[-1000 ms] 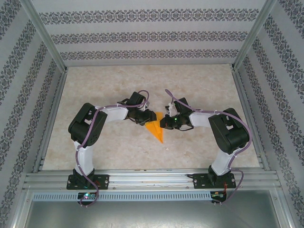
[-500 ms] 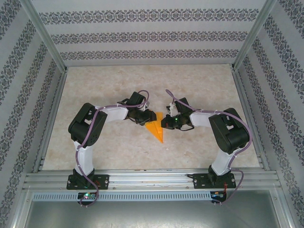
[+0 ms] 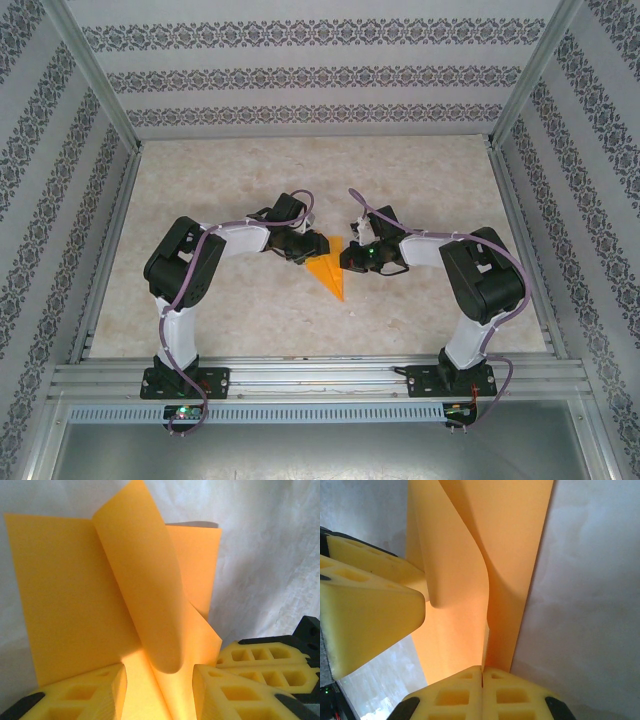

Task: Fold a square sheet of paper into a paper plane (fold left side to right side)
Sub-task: Fourth fold the wing at the center of the table.

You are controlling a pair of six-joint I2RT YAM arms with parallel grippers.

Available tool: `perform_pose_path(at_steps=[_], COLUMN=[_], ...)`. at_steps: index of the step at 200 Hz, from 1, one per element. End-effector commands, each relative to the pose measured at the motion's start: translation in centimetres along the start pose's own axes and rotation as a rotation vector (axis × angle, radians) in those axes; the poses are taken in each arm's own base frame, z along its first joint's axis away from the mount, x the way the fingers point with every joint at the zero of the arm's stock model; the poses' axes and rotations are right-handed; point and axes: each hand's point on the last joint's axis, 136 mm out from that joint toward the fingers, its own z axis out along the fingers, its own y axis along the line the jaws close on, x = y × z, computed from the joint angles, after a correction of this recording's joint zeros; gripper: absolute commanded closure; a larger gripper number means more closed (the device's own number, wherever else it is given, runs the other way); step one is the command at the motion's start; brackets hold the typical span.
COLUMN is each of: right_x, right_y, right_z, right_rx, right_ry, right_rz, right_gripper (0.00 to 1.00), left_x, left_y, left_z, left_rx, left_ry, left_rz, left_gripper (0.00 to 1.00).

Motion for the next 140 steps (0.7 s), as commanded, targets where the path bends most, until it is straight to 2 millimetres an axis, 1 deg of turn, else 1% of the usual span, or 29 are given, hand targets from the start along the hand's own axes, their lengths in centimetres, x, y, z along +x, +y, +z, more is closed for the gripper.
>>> perform_pose_path(at_steps=[1, 32, 82, 112, 140], right_x=[-0.5, -0.2, 0.9, 1.4, 2.2], right_y=[-0.4, -0.6, -1.8, -2.7, -3.9], right_z=[0.0, 0.2, 1.2, 1.6, 1.5], right_rx=[0.022, 0.027, 0.062, 0.104, 0.165], right_ry=[-0.002, 0.012, 0.048, 0.067, 0.087], right_rz=[-0.005, -0.002, 0.012, 0.023, 0.042], right_gripper=[0.97, 0.97, 0.97, 0.98, 0.99], left_x=[1.2, 1.1, 1.2, 0.9, 0.6], left_y=[2.0, 2.0, 1.8, 1.1, -0.1], left_z=[0.6, 0.5, 0.5, 0.3, -0.4], left_rx=[-0.086, -0.085, -0.08, -0.054, -0.023], left_ry=[0.033, 0.028, 0.03, 0.023, 0.009], left_rz=[-0.016, -0.015, -0.015, -0.008, 0.006], left_gripper=[0.59, 0.59, 0.59, 0.58, 0.54])
